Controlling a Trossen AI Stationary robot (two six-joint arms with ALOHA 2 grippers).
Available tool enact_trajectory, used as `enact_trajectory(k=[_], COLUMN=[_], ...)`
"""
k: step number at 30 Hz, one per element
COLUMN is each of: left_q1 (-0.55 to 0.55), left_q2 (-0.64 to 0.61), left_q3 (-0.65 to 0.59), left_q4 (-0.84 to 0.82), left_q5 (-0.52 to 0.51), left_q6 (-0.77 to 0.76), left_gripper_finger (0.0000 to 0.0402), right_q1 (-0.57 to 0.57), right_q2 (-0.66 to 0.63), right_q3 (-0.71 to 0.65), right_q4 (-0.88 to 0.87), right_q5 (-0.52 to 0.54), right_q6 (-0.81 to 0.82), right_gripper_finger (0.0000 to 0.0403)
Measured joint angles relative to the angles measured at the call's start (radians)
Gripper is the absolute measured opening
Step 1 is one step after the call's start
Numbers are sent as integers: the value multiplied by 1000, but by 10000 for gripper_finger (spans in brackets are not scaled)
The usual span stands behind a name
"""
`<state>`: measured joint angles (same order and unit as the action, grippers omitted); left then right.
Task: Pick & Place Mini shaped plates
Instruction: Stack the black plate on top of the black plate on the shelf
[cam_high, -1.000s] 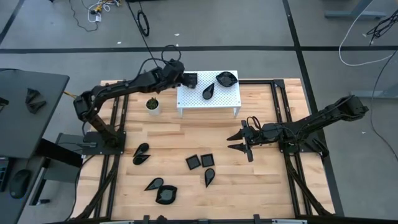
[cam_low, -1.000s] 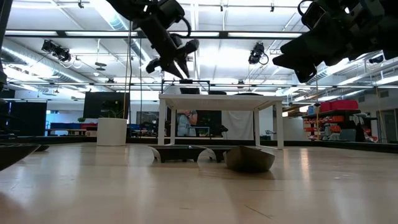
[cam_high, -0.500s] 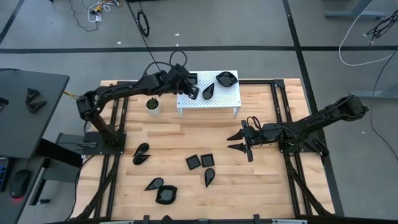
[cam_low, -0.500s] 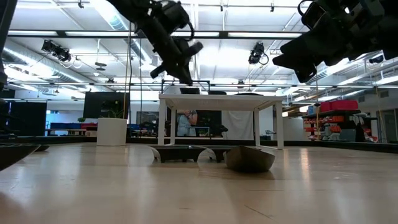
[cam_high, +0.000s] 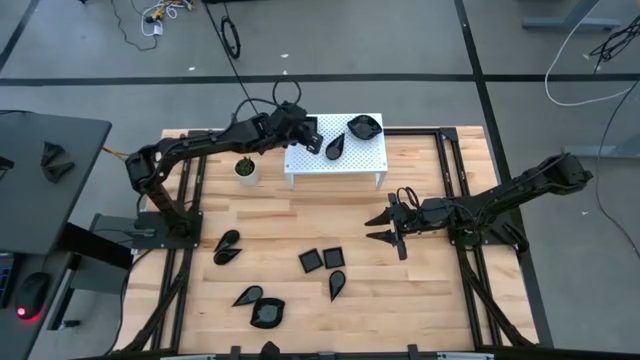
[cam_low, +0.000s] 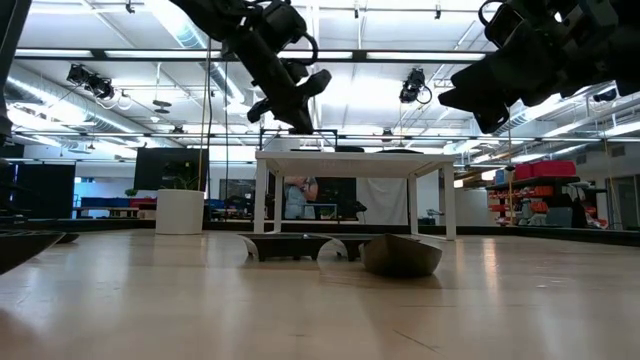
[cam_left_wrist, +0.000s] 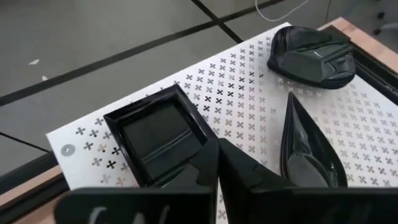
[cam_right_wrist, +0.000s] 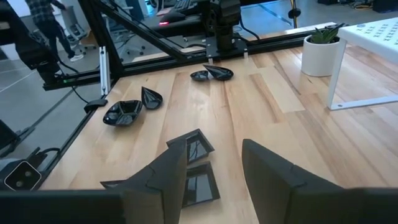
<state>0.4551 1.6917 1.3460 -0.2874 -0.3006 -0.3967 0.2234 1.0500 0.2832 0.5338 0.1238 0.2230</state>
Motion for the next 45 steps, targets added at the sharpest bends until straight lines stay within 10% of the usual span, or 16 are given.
enact_trajectory(k=[7, 16, 28, 38, 45], left_q1=[-32, -416, -955, -1038, -996], left_q2=[-43, -72, -71, -71, -71], left_q3=[0, -47, -404, -463, -464], left_q4=[-83, -556, -218, -523, -533], left_q5=[63, -233, -245, -3, -74], left_q6=[69, -88, -762, -1361, -1312], left_gripper_finger=[17, 8, 61, 162, 184], right_q1=[0, 0, 0, 0, 0], right_q2=[0, 0, 0, 0, 0], right_q3=[0, 0, 0, 0, 0], right_q4=[-7, -29, -4, 4, -14], right_q5=[0, 0, 0, 0, 0], right_q6=[0, 24, 30, 14, 11], right_gripper_finger=[157, 157, 157, 157, 157])
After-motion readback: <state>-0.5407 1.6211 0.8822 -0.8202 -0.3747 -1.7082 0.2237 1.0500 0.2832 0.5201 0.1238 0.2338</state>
